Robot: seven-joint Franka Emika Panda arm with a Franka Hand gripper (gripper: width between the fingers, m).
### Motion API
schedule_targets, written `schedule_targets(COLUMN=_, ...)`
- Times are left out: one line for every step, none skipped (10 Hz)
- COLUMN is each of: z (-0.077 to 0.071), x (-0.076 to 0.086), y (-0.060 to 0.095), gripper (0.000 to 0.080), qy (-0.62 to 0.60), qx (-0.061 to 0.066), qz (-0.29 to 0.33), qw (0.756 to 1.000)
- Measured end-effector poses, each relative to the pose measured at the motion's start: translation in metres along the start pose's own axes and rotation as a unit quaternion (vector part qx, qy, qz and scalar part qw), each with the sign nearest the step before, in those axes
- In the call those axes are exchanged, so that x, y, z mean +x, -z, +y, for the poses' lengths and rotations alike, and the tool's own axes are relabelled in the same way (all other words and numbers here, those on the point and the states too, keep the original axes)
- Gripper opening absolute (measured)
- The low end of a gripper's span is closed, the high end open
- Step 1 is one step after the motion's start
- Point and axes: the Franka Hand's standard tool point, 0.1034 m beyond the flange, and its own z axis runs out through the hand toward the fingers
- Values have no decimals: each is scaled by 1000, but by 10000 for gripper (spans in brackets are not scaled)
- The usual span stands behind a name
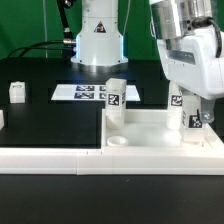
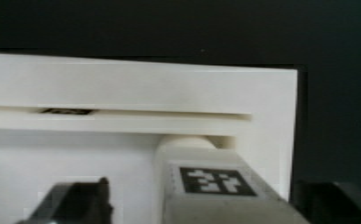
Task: Assemble square table
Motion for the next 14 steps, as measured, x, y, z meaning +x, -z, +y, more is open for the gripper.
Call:
schedule_targets(z=-3, x=0, y=1, gripper=627, qy=88, qx=-15, qz=-7, qw=996)
schedule_targets(z=-5, x=3, y=0, gripper=643, qy=109, qx=-6, qz=0, qw=994)
schedule_targets(z=-4, x=3, y=0, gripper=648, qy=134, qx=-7, qz=0, qw=991)
schedule_targets(z=-4, x=4, y=-1, gripper=648, qy=178, qx=-8, qz=0, qw=984)
schedule_targets(z=-4, x=4, y=-1, gripper=649, qy=225, qx=-8, qz=0, qw=974)
schedule_targets(z=-2, x=5, y=0, gripper=649, qy=306, qx=-28, qz=3, qw=952)
schedule_targets(z=-7, x=4, y=5, gripper=649, qy=392, qx=-58, qz=13, qw=918)
schedule_targets(z=-11, x=3, y=4, gripper=649, qy=455, qx=-71, qz=12, qw=888)
schedule_targets(z=-11, x=4, y=-1, gripper=649, qy=504, qx=-73, qz=7, qw=860)
schedule_targets(z=-11, x=5, y=-1, gripper=649, qy=501, qx=-72, qz=7, qw=862)
schedule_targets(z=-11, x=5, y=-1, gripper=649, qy=489, qx=-72, qz=8, qw=869)
schedule_targets(z=-11, x=5, y=-1, gripper=522, qy=489, qx=-73, qz=8, qw=869)
schedule_targets(z=-11, x=4, y=-1, gripper=522, qy=468, qx=-72, qz=9, qw=881)
schedule_targets(z=-11, x=4, y=-1, gripper=377, qy=427, qx=-71, qz=12, qw=901)
